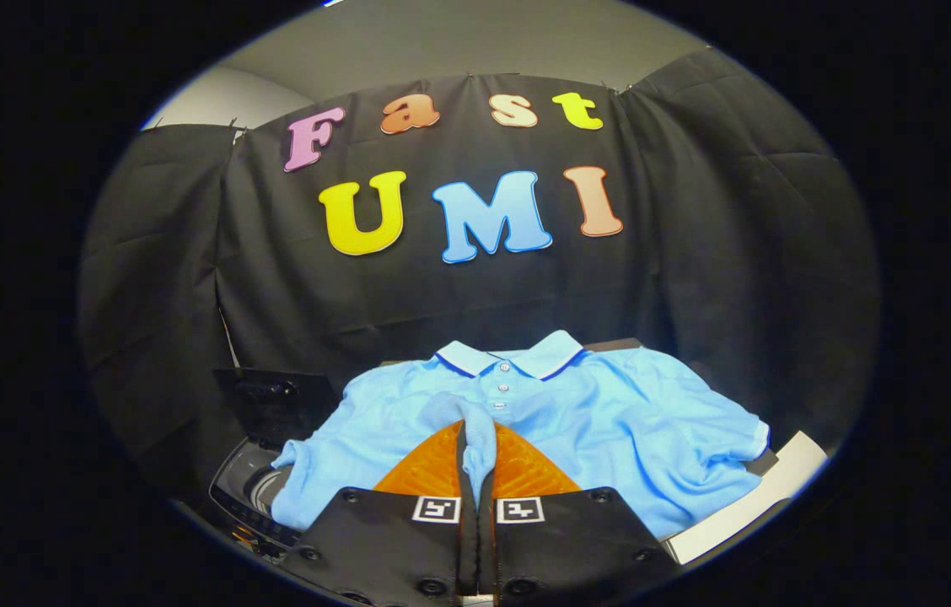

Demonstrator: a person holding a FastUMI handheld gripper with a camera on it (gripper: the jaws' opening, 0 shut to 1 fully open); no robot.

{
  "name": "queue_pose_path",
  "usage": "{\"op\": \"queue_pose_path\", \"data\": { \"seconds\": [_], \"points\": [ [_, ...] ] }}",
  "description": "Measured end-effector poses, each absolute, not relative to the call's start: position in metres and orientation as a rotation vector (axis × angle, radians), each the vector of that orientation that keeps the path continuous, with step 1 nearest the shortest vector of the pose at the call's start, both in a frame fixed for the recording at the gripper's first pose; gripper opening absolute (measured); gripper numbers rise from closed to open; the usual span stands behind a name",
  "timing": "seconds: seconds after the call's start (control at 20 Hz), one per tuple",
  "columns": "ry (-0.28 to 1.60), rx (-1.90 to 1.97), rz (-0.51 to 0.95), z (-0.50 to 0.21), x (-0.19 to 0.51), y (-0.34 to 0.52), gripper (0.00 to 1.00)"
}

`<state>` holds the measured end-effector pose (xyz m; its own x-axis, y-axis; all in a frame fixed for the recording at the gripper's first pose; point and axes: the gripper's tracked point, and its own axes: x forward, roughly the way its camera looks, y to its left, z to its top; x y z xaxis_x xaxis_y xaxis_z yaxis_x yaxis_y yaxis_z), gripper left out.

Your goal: Put the clothes into the washing machine and then close the washing machine lid.

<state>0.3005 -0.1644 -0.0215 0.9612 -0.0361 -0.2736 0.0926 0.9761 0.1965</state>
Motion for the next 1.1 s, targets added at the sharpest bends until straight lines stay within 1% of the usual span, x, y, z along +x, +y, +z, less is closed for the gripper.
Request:
{"op": "queue_pose_path", "data": {
  "seconds": [0.55, 1.1],
  "points": [
    [0.201, 0.167, 0.048, 0.060, 0.341, -0.141, 0.02],
    [0.161, 0.138, 0.177, 0.146, 0.361, -0.035, 0.02]
  ]
}}
